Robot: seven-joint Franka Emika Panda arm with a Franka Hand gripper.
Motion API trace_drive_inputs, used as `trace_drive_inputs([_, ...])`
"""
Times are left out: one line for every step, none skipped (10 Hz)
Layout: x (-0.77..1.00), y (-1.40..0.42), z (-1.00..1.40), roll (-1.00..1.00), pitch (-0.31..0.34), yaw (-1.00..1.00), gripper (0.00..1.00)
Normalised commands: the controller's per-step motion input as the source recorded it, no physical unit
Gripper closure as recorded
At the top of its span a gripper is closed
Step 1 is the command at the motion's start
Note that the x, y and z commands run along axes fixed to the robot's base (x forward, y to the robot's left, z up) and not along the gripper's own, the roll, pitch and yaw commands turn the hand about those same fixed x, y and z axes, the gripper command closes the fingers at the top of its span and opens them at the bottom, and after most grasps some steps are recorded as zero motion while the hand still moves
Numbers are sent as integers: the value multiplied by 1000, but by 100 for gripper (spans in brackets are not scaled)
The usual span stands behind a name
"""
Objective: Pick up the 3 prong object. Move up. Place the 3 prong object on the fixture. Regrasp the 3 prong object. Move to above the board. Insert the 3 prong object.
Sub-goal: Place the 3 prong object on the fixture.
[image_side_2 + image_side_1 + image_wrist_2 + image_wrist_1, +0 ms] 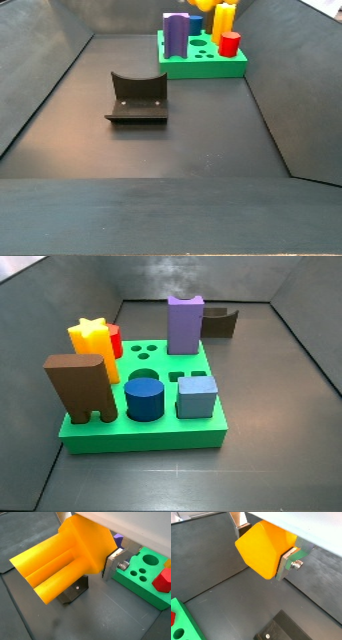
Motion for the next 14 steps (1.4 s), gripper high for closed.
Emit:
trace_drive_inputs([1000, -136, 115, 54, 198, -77, 100])
trace_drive_inputs([1000, -111, 95, 56, 176, -25, 100])
trace_drive_inputs([1000, -103, 86, 63, 168, -12, 100])
trace_drive_inputs([1000, -88, 76, 81, 168, 9, 100])
trace_drive_inputs([1000, -43, -585, -1000, -14, -85, 100])
trace_drive_inputs([1000, -23, -586, -1000, -20, -87, 100])
trace_drive_inputs([1000, 10, -492, -1000, -30, -92, 100])
trace_drive_inputs([1000, 7, -379, -1000, -29, -94, 100])
trace_drive_inputs([1000, 12, -279, -1000, -22, -95, 100])
trace_drive_inputs([943, 20, -219, -1000, -11, -95, 100])
trace_drive_inputs([803, 31, -129, -1000, 5, -97, 100])
trace_drive_inputs([667, 34, -68, -1000, 24, -97, 100])
trace_drive_inputs([498, 37, -38, -1000, 38, -103, 100])
trace_drive_inputs([374, 37, -28, -993, 49, -111, 100])
